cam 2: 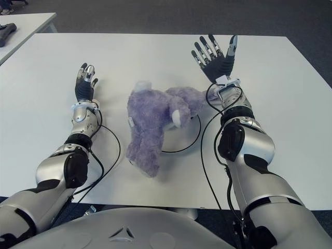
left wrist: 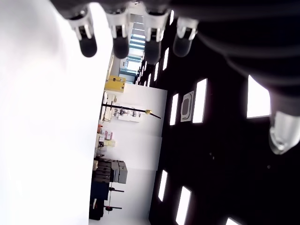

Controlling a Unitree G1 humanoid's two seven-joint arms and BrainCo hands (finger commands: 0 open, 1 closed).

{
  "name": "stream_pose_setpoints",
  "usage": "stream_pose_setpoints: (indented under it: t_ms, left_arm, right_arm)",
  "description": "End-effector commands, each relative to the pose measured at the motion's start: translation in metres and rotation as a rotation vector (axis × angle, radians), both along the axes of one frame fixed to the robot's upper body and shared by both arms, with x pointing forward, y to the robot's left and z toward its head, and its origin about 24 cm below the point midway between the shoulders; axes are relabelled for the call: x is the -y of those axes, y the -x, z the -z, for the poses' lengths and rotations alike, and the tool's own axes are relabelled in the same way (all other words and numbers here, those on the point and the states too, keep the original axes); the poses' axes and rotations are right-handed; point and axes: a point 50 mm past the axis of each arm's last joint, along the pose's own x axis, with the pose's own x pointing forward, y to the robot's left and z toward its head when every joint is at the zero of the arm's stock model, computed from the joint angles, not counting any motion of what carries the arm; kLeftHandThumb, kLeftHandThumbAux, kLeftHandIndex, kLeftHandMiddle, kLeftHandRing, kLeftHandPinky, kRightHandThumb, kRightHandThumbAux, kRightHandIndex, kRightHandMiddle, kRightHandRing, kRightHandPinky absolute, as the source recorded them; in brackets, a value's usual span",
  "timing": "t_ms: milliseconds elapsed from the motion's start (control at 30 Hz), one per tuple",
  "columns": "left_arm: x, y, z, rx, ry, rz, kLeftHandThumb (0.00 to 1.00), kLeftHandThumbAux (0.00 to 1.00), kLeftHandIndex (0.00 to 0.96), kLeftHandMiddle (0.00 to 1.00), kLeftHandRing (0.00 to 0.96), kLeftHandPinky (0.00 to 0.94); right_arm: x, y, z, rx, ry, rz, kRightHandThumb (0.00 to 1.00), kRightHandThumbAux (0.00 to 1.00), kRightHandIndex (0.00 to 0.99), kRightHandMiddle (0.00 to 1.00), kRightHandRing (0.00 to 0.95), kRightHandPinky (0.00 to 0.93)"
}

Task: Put the doll into the plate.

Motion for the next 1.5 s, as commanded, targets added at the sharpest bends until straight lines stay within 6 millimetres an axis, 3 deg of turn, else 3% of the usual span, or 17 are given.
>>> stream_pose_setpoints:
  t_ms: [33,300,667,967,1200,1500]
  left_arm:
    - [0.022,0.093,0.111,-0.444,0.172,-0.033,0.0,0.452,0.038,0.1,0.064,0.023]
    - [0.023,0.093,0.111,-0.445,0.16,-0.031,0.0,0.459,0.032,0.104,0.067,0.016]
    - [0.023,0.093,0.112,-0.451,0.159,-0.031,0.0,0.458,0.032,0.104,0.064,0.011]
    - [0.023,0.093,0.111,-0.44,0.176,-0.037,0.0,0.457,0.034,0.104,0.066,0.018]
    - [0.024,0.092,0.11,-0.429,0.175,-0.035,0.0,0.452,0.031,0.095,0.061,0.021]
    - [0.023,0.093,0.111,-0.44,0.144,-0.021,0.0,0.453,0.027,0.092,0.057,0.019]
  right_arm:
    - [0.006,0.001,0.008,-0.027,0.156,0.122,0.0,0.553,0.04,0.007,0.0,0.0]
    - [0.015,0.002,0.006,-0.027,0.219,0.205,0.0,0.624,0.086,0.024,0.0,0.0]
    - [0.036,0.002,-0.012,-0.008,0.321,0.259,0.0,0.642,0.104,0.029,0.0,0.0]
    - [0.048,0.003,-0.015,-0.046,0.474,0.324,0.0,0.645,0.099,0.029,0.0,0.0]
    - [0.053,0.008,-0.004,-0.098,0.721,0.397,0.0,0.636,0.099,0.019,0.0,0.0]
    - [0.044,0.013,0.011,-0.079,1.121,0.504,0.0,0.573,0.069,0.001,0.0,0.0]
